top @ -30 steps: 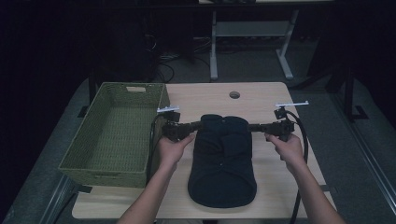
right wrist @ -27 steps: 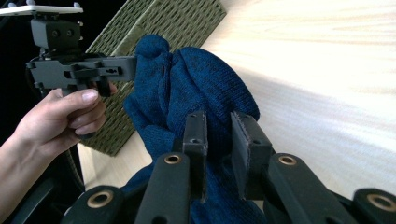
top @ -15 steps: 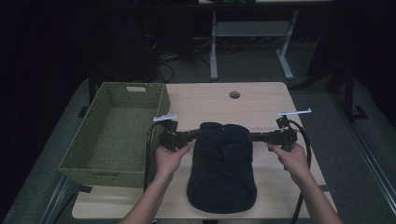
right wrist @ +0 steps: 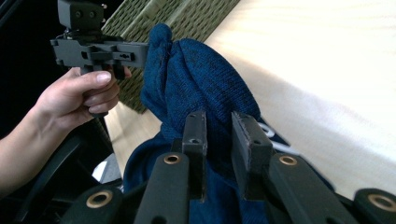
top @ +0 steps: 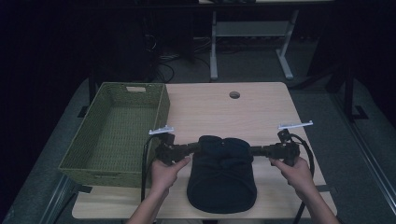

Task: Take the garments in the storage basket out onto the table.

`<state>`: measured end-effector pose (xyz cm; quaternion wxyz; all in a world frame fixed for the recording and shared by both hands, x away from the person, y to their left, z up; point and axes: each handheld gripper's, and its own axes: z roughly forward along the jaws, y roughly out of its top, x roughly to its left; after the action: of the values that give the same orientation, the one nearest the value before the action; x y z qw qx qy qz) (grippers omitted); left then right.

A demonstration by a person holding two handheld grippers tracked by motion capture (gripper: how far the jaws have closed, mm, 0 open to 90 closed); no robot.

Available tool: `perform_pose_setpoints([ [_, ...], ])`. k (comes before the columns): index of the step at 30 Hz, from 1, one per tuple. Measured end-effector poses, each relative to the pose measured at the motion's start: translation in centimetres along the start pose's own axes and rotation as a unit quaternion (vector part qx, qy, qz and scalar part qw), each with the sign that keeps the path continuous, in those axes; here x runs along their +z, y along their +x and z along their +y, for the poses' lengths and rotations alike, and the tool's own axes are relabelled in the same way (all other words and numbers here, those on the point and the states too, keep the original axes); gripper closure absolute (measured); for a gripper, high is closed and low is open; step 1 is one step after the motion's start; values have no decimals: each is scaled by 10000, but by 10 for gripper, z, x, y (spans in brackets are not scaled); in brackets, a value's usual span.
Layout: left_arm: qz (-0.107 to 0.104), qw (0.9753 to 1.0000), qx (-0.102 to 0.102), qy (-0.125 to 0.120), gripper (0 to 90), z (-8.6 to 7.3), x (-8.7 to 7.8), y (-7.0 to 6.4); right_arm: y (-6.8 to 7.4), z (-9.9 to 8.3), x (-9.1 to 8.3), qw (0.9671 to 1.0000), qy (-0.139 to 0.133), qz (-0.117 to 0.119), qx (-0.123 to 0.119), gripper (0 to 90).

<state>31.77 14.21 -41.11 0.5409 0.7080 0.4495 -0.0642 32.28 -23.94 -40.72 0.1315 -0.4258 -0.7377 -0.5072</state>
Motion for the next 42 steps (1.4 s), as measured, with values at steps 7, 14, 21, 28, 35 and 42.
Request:
perform_pose_setpoints([
  [7,-47,9999,20,133,803,-12,-5,-6,3,-14,0,10000,69,33,5,758],
  [14,-37,9995,-4,317,805,-31,-8,-6,6,-31,4,9996,263,117,65,764],
  [21,-123,9987,30,495,805,-44,-13,-9,9,-45,5,9991,392,153,100,764],
  [28,-169,9980,-11,616,806,-52,-14,-6,11,-47,4,9989,422,176,66,717],
  [35,-198,9975,5,678,807,-58,-17,-5,14,-27,2,9993,258,248,50,715],
  [42,-228,9971,34,729,808,-62,-18,-3,7,-13,18,9992,244,284,170,737],
])
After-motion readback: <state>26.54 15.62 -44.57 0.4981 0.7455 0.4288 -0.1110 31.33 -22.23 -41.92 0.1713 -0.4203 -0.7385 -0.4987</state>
